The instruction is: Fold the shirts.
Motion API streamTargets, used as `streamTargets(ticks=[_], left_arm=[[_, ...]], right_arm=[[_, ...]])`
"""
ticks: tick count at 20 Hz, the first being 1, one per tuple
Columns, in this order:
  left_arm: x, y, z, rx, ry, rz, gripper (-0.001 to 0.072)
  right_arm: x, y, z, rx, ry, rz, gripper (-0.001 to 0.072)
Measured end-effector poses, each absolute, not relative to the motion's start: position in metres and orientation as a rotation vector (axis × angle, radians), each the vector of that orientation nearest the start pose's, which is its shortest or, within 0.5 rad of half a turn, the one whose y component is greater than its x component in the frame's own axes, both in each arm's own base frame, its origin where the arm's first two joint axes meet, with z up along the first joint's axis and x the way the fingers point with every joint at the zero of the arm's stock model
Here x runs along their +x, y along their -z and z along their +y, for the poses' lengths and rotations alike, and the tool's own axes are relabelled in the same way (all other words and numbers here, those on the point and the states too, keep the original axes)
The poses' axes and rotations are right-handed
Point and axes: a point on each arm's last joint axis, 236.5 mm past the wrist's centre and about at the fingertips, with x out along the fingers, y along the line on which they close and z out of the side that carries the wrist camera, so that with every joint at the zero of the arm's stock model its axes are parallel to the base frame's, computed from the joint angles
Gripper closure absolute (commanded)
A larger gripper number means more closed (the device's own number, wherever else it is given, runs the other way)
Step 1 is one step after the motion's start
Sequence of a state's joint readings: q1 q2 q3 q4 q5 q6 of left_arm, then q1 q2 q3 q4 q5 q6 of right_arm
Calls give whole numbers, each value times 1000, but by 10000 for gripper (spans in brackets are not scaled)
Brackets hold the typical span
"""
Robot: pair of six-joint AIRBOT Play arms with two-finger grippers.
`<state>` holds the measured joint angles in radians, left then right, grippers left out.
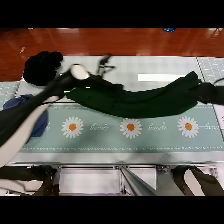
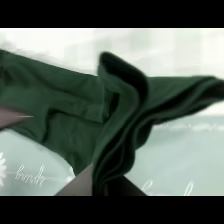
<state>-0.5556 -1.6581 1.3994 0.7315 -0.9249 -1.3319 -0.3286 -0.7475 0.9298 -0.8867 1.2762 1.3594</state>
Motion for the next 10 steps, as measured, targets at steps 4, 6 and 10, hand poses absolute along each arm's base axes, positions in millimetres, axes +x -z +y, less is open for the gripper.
streamTargets(ticks=[4, 6, 10], left_arm=[[326, 28, -454, -282, 954, 1397, 688], [307, 38, -481, -265, 975, 1447, 688], [250, 47, -522, -221, 1064, 1535, 687]], right_arm=[[267, -164, 63, 494, -292, 832, 686], [254, -172, 71, 497, -305, 812, 686], [244, -181, 78, 507, -321, 785, 685]])
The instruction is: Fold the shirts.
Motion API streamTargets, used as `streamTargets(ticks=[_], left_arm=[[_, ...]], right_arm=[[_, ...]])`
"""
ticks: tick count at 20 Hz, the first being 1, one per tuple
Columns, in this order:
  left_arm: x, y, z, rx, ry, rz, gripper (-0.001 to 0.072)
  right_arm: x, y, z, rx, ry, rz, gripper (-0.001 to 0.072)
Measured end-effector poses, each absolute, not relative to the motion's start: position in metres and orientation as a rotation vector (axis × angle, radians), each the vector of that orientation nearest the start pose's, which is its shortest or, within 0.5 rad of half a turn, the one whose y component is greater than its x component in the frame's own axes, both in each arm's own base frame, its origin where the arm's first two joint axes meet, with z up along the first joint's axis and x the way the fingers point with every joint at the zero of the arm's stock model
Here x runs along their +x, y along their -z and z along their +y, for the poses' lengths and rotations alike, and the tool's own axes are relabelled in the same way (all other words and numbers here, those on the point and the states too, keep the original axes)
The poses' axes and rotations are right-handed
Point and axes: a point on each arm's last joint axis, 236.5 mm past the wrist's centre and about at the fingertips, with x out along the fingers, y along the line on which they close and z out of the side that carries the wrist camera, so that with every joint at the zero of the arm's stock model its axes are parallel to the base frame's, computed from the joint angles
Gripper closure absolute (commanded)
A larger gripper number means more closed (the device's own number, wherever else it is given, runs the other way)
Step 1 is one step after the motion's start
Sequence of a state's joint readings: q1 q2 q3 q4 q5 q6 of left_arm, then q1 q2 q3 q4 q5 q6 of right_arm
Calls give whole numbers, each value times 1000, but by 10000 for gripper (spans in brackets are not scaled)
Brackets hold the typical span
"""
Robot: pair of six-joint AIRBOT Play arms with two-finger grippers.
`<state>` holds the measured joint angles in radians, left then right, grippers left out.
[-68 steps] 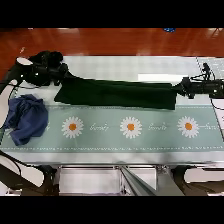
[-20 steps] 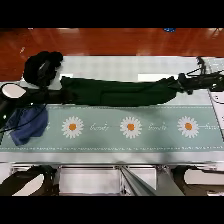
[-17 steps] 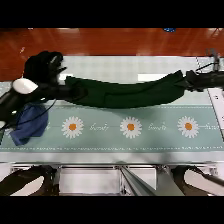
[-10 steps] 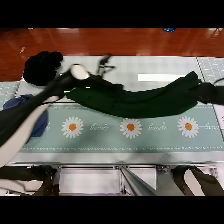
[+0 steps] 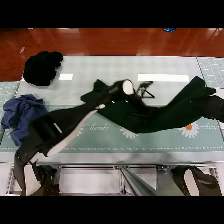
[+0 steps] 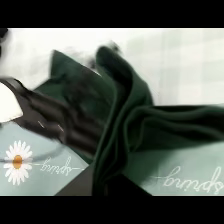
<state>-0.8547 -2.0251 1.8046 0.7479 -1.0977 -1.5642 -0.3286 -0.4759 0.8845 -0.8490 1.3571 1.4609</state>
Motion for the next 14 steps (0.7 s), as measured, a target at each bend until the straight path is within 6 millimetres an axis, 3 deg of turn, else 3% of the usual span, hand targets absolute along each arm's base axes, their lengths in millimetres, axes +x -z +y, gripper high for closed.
streamTargets(ticks=[3, 4, 6, 8, 11, 14], left_arm=[[237, 38, -533, -232, 1121, 1544, 687], [240, 31, -529, -238, 1133, 1542, 687], [266, 11, -512, -254, 1123, 1499, 687], [299, -11, -474, -236, 1077, 1452, 687], [348, -46, -386, -190, 923, 1346, 687], [362, -83, -295, -163, 759, 1239, 687]], right_arm=[[244, -188, 82, 524, -334, 760, 686], [244, -189, 83, 529, -339, 757, 686], [246, -189, 84, 540, -342, 758, 686], [250, -187, 87, 566, -359, 775, 686], [266, -185, 101, 604, -435, 793, 686], [295, -172, 133, 631, -533, 832, 686]])
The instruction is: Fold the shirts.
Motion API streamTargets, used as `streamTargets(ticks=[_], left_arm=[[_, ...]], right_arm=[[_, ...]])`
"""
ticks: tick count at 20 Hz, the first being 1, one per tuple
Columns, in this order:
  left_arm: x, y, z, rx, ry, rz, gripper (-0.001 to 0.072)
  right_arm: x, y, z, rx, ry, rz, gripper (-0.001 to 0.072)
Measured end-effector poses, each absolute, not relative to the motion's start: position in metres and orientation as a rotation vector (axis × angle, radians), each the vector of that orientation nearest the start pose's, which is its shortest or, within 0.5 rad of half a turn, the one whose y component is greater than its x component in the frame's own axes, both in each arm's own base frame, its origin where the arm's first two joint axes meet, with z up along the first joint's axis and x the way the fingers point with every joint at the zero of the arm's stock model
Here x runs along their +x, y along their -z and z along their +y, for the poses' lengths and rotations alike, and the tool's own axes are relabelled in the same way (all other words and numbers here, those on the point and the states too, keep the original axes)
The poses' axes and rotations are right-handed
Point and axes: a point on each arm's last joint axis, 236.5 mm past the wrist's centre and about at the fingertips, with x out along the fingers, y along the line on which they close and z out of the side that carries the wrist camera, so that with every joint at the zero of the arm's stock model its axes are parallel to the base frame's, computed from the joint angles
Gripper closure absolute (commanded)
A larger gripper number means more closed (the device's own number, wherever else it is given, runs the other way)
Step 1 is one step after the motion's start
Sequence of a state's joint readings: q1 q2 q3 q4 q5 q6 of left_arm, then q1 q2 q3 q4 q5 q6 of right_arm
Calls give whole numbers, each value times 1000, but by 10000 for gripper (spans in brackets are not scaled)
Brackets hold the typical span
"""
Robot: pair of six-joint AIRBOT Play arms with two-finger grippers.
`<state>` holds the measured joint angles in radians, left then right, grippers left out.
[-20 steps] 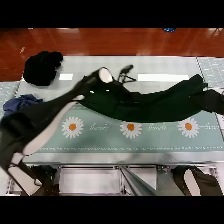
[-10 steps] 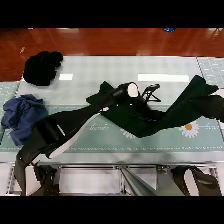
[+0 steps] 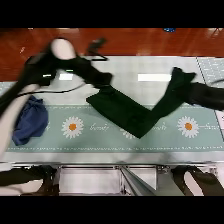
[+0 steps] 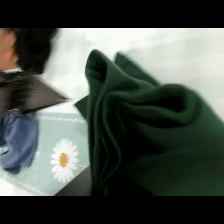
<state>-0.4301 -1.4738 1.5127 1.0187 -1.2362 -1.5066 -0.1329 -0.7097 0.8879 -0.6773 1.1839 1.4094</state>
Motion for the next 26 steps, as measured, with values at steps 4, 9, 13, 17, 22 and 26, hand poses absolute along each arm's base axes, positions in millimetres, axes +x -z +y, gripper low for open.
streamTargets(ticks=[4, 9, 13, 17, 22, 26], left_arm=[[335, -111, -204, -185, 586, 1109, 687], [282, -95, -163, -251, 478, 1057, 687], [259, -65, -152, -293, 433, 1093, 687], [258, -49, -150, -334, 402, 1085, 686], [264, -46, -149, -359, 385, 1055, 686], [269, -47, -148, -366, 378, 1035, 686]], right_arm=[[346, -139, 207, 624, -652, 925, 686], [402, -83, 304, 598, -748, 1058, 686], [432, -41, 349, 648, -770, 1134, 682], [442, -14, 367, 718, -767, 1188, 306], [441, -48, 338, 708, -816, 1187, 306], [424, -102, 247, 530, -724, 1159, 305]])
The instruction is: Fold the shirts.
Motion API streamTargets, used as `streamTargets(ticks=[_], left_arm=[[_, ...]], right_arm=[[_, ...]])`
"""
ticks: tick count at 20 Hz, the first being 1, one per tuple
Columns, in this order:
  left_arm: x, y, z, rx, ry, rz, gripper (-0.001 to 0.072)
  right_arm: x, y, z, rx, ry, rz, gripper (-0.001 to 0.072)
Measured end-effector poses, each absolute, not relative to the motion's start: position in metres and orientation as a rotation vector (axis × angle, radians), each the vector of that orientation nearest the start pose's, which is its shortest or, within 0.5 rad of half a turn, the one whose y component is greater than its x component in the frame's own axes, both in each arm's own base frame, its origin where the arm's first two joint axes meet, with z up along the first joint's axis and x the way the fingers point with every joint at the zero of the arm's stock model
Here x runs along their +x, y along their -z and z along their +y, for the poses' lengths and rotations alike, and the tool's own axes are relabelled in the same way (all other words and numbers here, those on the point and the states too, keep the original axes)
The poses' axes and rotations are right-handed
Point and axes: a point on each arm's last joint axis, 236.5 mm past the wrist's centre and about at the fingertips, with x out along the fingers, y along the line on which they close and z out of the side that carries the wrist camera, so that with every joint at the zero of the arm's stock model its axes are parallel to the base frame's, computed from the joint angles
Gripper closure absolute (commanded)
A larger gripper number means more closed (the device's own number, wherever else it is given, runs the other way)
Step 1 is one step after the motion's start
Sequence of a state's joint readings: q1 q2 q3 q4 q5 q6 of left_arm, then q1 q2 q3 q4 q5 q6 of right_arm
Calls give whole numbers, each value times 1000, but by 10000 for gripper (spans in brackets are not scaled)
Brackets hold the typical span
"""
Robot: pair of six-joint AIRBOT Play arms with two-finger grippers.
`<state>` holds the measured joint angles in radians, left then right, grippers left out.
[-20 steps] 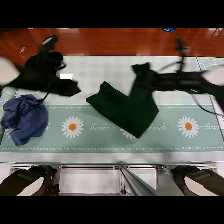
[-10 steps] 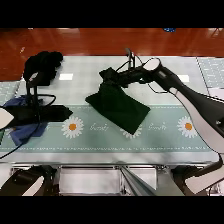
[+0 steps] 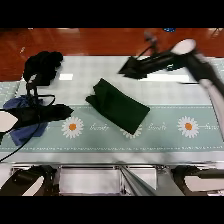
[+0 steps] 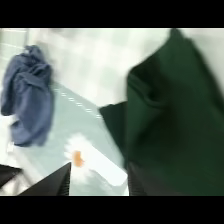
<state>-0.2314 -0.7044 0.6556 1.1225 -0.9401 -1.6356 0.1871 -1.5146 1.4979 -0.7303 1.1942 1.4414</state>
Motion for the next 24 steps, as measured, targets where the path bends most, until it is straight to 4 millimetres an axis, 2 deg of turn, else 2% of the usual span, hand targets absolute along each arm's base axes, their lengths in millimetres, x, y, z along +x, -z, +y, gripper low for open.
streamTargets(ticks=[1, 3, 5, 7, 9, 11, 14, 20, 24], left_arm=[[272, -47, -148, -371, 374, 1026, 686], [275, -49, -148, -375, 372, 1012, 686], [278, -51, -149, -381, 370, 997, 686], [279, -51, -149, -384, 371, 994, 686], [279, -51, -149, -385, 370, 992, 686], [279, -51, -149, -385, 371, 993, 686], [277, -49, -149, -383, 371, 1000, 686], [273, -41, -148, -382, 367, 1025, 686], [272, -39, -148, -382, 367, 1031, 686]], right_arm=[[414, -107, 217, 469, -649, 1163, 305], [384, -103, 150, 371, -430, 1174, 305], [349, -86, 96, 362, -220, 1161, 304], [313, -57, 73, 441, -93, 1142, 302], [287, -20, 73, 573, -32, 1134, 300], [269, 14, 87, 726, -19, 1148, 300], [260, 47, 104, 893, -17, 1175, 300], [266, 83, 137, 1114, -73, 1247, 300], [276, 93, 150, 1175, -113, 1282, 300]])
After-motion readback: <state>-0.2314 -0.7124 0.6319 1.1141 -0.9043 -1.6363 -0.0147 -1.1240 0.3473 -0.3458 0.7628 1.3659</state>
